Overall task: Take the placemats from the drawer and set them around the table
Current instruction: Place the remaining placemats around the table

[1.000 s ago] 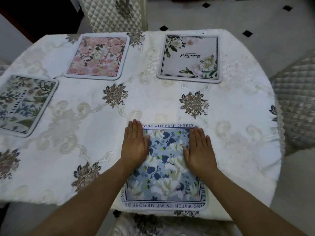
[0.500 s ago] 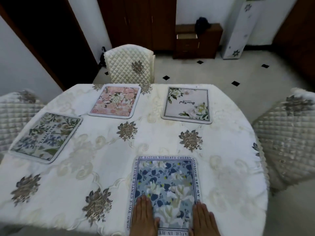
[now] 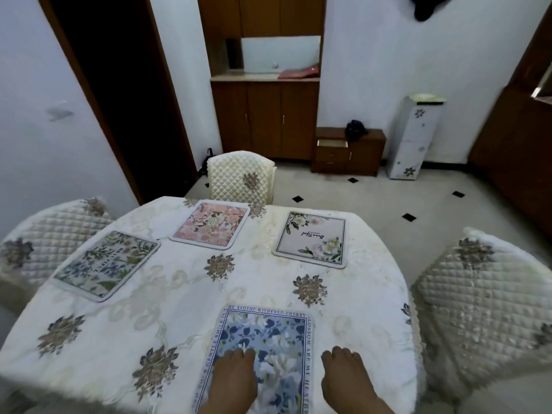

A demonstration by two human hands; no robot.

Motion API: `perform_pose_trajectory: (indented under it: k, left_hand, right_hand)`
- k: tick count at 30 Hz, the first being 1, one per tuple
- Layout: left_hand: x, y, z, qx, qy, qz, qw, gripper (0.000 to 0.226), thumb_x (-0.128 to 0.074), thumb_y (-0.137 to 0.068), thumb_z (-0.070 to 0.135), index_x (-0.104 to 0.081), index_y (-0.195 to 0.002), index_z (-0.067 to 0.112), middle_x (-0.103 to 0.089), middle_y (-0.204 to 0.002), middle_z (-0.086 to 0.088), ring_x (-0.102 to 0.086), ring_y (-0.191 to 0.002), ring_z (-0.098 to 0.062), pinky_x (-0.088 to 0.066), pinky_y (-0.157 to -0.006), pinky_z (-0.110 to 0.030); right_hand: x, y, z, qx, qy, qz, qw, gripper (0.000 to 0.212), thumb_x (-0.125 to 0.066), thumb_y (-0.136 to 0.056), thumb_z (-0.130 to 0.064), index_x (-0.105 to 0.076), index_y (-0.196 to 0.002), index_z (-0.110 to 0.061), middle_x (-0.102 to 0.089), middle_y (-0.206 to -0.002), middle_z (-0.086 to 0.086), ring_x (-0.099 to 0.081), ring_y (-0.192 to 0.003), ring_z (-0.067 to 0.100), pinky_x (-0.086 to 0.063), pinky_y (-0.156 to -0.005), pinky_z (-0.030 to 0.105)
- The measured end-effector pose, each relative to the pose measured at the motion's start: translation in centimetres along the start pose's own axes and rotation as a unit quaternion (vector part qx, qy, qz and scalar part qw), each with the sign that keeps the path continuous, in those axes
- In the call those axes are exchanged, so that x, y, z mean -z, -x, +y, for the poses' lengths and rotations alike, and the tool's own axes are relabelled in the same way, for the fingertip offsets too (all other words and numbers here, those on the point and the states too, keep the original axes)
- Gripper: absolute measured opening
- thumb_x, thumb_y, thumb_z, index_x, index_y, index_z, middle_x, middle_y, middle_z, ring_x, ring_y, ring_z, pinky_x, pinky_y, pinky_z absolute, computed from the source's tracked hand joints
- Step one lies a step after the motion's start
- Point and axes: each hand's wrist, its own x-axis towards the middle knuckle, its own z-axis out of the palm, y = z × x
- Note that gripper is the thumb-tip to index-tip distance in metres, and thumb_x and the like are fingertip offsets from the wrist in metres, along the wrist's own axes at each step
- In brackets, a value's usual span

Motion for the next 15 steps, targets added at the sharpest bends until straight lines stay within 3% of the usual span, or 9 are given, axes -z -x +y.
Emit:
perform_pose_trajectory:
  k: [3, 6, 11, 15]
  left_hand:
    - [1.8, 0.8, 5.4, 0.012, 0.01, 0.041, 0.999, 0.035, -0.041, -0.092, 0.031, -0.047, -0.124, 0.018, -0.054, -0.121, -0.007, -0.048, -0.113, -0.028, -0.037, -0.094, -0.042]
    - [2.8, 1.2, 12.1, 0.014, 0.007, 0.066, 0.998, 0.034, -0.04, -0.093, 0.028, -0.046, -0.125, 0.017, -0.055, -0.119, -0.007, -0.048, -0.111, -0.029, -0.037, -0.094, -0.043]
    - [4.6, 2.0, 25.5, 0.002, 0.022, 0.08, 0.997, 0.024, -0.042, -0.091, 0.029, -0.05, -0.11, 0.018, -0.058, -0.105, -0.005, -0.052, -0.103, -0.029, -0.037, -0.086, -0.041]
    - [5.7, 2.3, 33.9, -0.044, 0.02, 0.086, 0.995, 0.012, -0.053, -0.073, 0.024, -0.056, -0.082, 0.018, -0.061, -0.074, -0.003, -0.059, -0.075, -0.029, -0.038, -0.064, -0.038]
  right_hand:
    - [3.8, 1.0, 4.0, 0.054, 0.012, 0.001, 0.998, 0.022, -0.067, -0.051, -0.032, -0.057, -0.069, -0.024, -0.053, -0.066, -0.002, -0.057, -0.059, 0.021, -0.038, -0.055, 0.032]
    - [6.0, 2.5, 9.3, 0.075, -0.006, 0.026, 0.997, 0.019, -0.044, -0.079, -0.025, -0.052, -0.094, -0.018, -0.055, -0.095, 0.006, -0.054, -0.091, 0.03, -0.032, -0.072, 0.041]
    - [8.6, 6.6, 21.0, 0.054, -0.048, 0.043, 0.996, 0.019, -0.043, -0.083, -0.027, -0.05, -0.097, -0.016, -0.056, -0.104, 0.01, -0.053, -0.1, 0.032, -0.038, -0.08, 0.039]
    - [10.1, 9.2, 29.2, 0.026, -0.078, 0.035, 0.996, 0.03, -0.046, -0.085, -0.032, -0.054, -0.109, -0.015, -0.058, -0.11, 0.011, -0.054, -0.104, 0.031, -0.042, -0.087, 0.038]
